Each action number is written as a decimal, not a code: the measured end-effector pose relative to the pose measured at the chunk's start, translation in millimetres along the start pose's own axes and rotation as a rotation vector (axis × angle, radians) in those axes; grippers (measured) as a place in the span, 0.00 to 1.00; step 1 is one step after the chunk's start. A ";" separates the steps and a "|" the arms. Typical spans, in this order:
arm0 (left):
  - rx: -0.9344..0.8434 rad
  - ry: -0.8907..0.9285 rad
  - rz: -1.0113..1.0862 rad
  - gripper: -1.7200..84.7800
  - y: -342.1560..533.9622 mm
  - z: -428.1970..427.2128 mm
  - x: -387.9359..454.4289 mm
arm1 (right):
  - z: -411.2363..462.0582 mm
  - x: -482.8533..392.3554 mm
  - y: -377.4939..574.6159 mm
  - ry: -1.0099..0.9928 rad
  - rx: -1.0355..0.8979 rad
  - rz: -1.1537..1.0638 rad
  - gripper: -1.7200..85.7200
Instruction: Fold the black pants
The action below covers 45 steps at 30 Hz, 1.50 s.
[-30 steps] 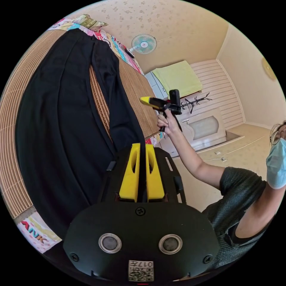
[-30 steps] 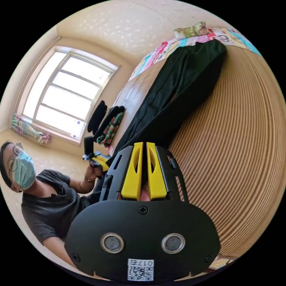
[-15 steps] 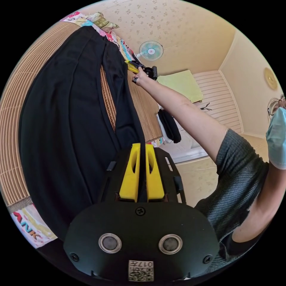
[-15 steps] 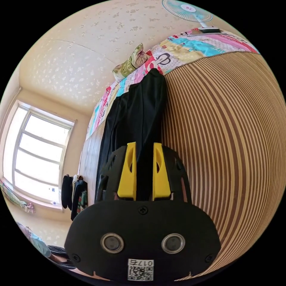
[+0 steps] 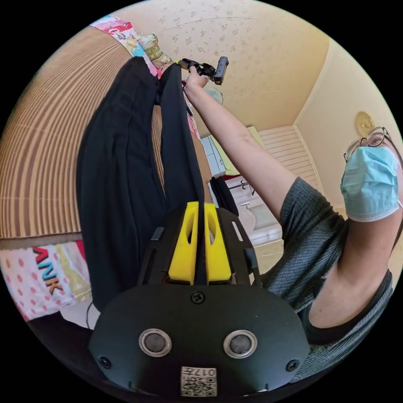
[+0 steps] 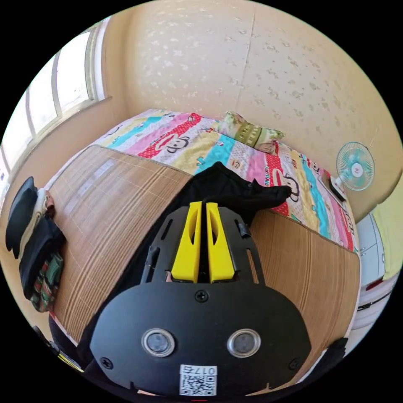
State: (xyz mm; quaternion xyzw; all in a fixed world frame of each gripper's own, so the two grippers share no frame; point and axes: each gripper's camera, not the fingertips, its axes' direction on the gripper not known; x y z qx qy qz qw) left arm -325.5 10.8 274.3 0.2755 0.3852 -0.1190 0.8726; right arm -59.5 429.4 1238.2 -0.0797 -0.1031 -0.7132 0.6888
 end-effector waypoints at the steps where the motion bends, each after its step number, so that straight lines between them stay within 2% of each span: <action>1: 0.014 -0.047 -0.013 0.03 3.6 -15.8 0.1 | 13.7 -11.4 -8.5 -0.075 -0.014 0.029 0.05; 5: 0.027 -0.251 -0.097 0.04 17.8 -48.6 -18.5 | 64.1 -24.7 -7.0 -0.252 -0.128 0.120 0.06; 7: 0.000 -0.305 -0.141 0.06 21.9 -51.0 -32.7 | 57.6 -26.9 23.7 -0.341 -0.052 0.103 0.06; 9: -0.014 -0.315 -0.166 0.06 26.2 -52.3 -43.0 | 43.9 -30.1 52.6 -0.415 -0.031 0.060 0.07; 13: -0.020 -0.313 -0.140 0.07 32.7 -51.8 -39.8 | -3.5 -39.4 159.5 -0.540 -0.162 -0.053 0.10; 17: -0.058 -0.363 -0.110 0.07 38.2 -44.5 -23.2 | -67.5 -38.1 288.0 -0.548 -0.238 -0.043 0.12; 19: -0.064 -0.375 -0.101 0.07 42.3 -42.7 -15.8 | -107.5 -44.0 367.8 -0.475 -0.282 -0.004 0.13; 24: -0.087 -0.403 -0.083 0.07 52.8 -37.6 0.4 | -155.6 -61.2 469.7 -0.443 -0.325 0.139 0.12; 30: -0.168 -0.422 -0.038 0.06 52.5 -31.3 20.8 | -196.4 -67.0 483.6 -0.491 -0.257 0.184 0.05; 32: -0.190 -0.325 0.011 0.06 47.2 -42.1 39.8 | -227.1 -63.4 479.1 -0.531 -0.167 0.195 0.04; 36: -0.187 -0.259 0.080 0.06 50.8 -63.8 70.5 | -284.5 -63.7 480.5 -0.604 -0.048 0.209 0.04; 39: -0.176 -0.335 0.079 0.06 62.9 -71.3 73.9 | -284.3 -68.8 493.8 -0.580 -0.096 0.213 0.04; 45: -0.284 -0.468 -0.061 0.06 90.0 -30.4 28.8 | -212.0 -67.1 531.2 -0.531 -0.348 0.294 0.04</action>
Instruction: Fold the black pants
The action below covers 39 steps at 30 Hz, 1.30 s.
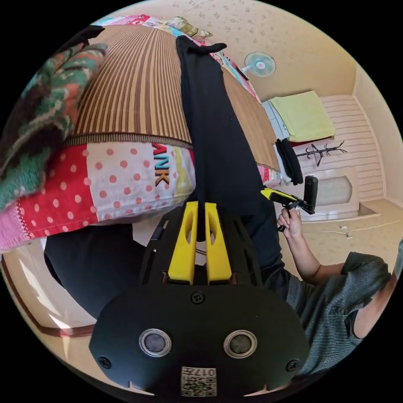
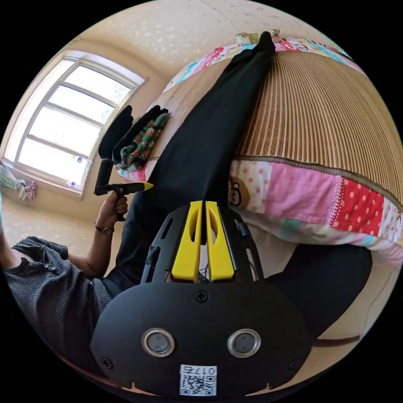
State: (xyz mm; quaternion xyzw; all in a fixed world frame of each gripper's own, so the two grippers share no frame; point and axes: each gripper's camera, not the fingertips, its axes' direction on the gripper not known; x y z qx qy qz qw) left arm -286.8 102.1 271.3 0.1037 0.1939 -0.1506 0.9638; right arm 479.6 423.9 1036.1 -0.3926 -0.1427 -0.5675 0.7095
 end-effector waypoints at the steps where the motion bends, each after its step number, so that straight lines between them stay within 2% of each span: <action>1: 0.002 -0.012 -0.018 0.07 3.8 3.6 -0.4 | 0.2 3.6 1.1 0.002 0.002 0.014 0.05; 9: 0.241 0.017 0.002 0.12 12.6 -37.9 4.0 | -27.0 7.0 -22.5 0.053 0.115 -0.023 0.10; 14: 0.095 -0.085 0.025 0.11 -22.9 -3.7 17.8 | 0.8 4.2 -59.1 0.103 0.026 -0.044 0.09; 17: 0.057 -0.047 0.051 0.07 -20.9 4.2 23.8 | 14.0 -1.0 -65.9 0.203 -0.012 -0.037 0.07; 19: 0.036 -0.059 0.078 0.06 -15.4 4.6 30.7 | 13.9 -5.7 -61.9 0.247 -0.032 -0.059 0.06; 25: -0.220 -0.073 0.183 0.06 4.0 37.7 50.2 | 18.2 1.5 -28.5 0.279 -0.147 -0.047 0.05; 27: -0.250 -0.107 0.193 0.06 9.7 39.9 50.0 | 13.3 4.5 -18.2 0.260 -0.143 -0.061 0.04; 30: -0.103 -0.125 0.159 0.08 16.8 5.1 45.3 | -11.8 13.0 -11.3 0.216 -0.056 -0.068 0.04; 32: 0.108 -0.046 0.152 0.09 15.3 -39.4 44.3 | -31.5 20.1 -15.8 0.196 0.012 -0.068 0.03; 34: 0.239 0.014 0.176 0.10 5.5 -61.8 45.8 | -51.4 31.2 -34.5 0.193 0.072 -0.066 0.03; 39: 0.268 -0.064 0.265 0.11 -61.4 -55.7 59.5 | -68.1 44.8 -107.0 0.133 0.102 -0.141 0.05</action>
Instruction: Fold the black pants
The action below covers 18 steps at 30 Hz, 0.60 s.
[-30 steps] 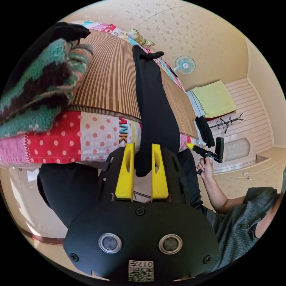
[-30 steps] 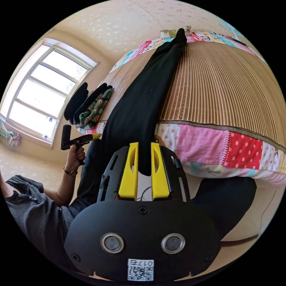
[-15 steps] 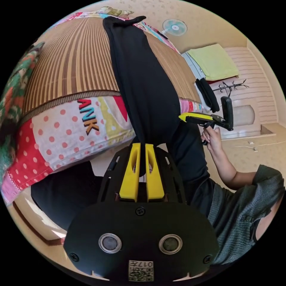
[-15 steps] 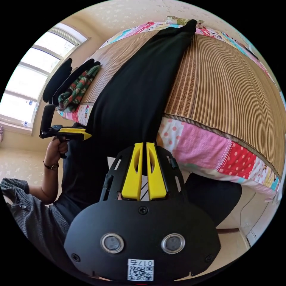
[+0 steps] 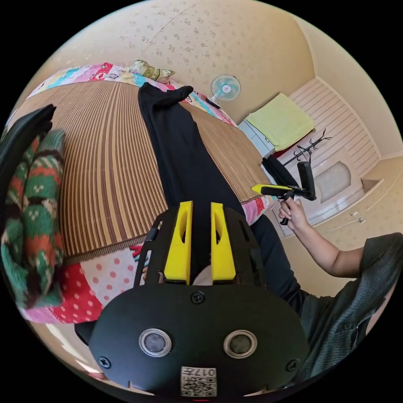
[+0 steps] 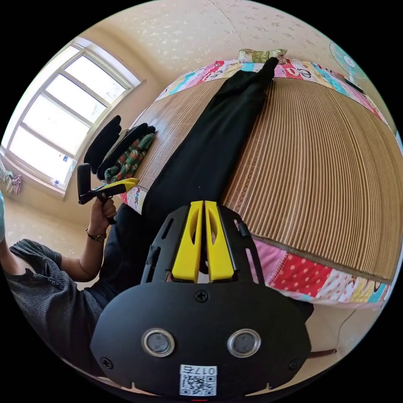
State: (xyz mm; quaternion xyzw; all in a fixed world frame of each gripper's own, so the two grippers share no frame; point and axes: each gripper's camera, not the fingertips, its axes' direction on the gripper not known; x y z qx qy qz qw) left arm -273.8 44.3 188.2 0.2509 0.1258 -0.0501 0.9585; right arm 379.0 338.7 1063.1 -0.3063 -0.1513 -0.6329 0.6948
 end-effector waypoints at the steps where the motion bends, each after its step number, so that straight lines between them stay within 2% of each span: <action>1: -0.005 -0.032 0.014 0.11 -11.7 12.9 -3.8 | 0.0 6.7 -21.9 -0.013 0.008 -0.008 0.06; 4: -0.053 -0.082 0.014 0.10 -22.0 47.3 -22.5 | 2.3 28.0 -76.5 -0.052 0.037 -0.011 0.09; 6: 0.019 -0.081 0.001 0.06 -9.6 45.9 -34.6 | 7.7 46.9 -111.3 -0.064 0.051 0.010 0.11; 8: 0.107 0.017 -0.046 0.03 8.2 35.9 -58.4 | 16.5 71.0 -147.2 -0.105 0.053 0.069 0.13; 10: 0.122 0.087 -0.084 0.02 12.1 29.6 -75.4 | 29.3 99.4 -193.5 -0.180 0.089 0.096 0.14; 18: 0.113 0.266 -0.102 0.01 9.3 20.5 -120.3 | 86.2 120.4 -336.5 0.039 0.074 0.069 0.15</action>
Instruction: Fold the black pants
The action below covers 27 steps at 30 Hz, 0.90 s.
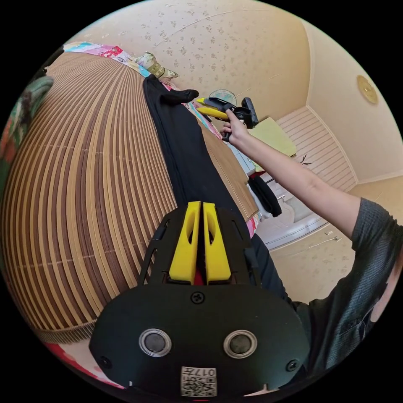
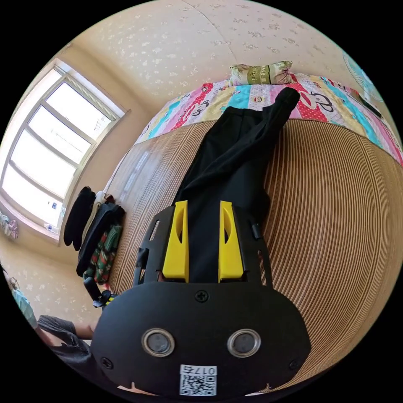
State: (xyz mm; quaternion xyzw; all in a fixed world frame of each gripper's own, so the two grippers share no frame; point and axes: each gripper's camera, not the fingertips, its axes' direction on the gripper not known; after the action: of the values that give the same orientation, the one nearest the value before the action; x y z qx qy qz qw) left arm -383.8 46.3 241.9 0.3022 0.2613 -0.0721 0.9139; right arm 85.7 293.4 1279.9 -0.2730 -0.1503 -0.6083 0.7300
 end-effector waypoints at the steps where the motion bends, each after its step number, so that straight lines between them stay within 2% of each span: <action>1: 0.004 -0.005 0.002 0.01 0.2 -2.4 -1.7 | 9.4 -0.2 -15.6 0.020 0.002 0.008 0.15; 6: 0.027 -0.034 0.034 0.01 3.5 -13.2 -1.3 | 33.6 19.4 -54.8 0.134 0.062 0.185 0.15; 10: 0.043 -0.049 0.046 0.01 5.9 -20.4 -2.9 | 28.8 33.7 -58.2 0.206 0.233 0.337 0.14; 12: 0.053 -0.080 0.060 0.01 7.6 -22.5 0.3 | 34.0 36.3 -65.3 0.215 0.247 0.358 0.13; 15: 0.057 -0.096 0.071 0.01 8.1 -25.5 0.3 | 45.6 27.3 -84.8 0.227 0.233 0.315 0.10; 22: 0.058 -0.068 0.066 0.01 7.6 -31.9 -10.0 | 69.0 -73.8 -142.9 0.265 0.237 -0.001 0.05; 25: 0.059 -0.076 0.071 0.01 7.9 -32.7 -11.1 | 87.6 -86.2 -159.9 0.141 0.180 -0.058 0.05; 27: 0.060 -0.078 0.072 0.01 8.0 -32.8 -12.3 | 107.0 -77.1 -169.2 0.040 0.083 -0.020 0.05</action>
State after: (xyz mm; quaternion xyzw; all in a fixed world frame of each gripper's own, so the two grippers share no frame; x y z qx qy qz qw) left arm -406.2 71.8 230.1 0.3354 0.2124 -0.0588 0.9159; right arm -83.0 399.0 1360.1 -0.2289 -0.1637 -0.6142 0.7373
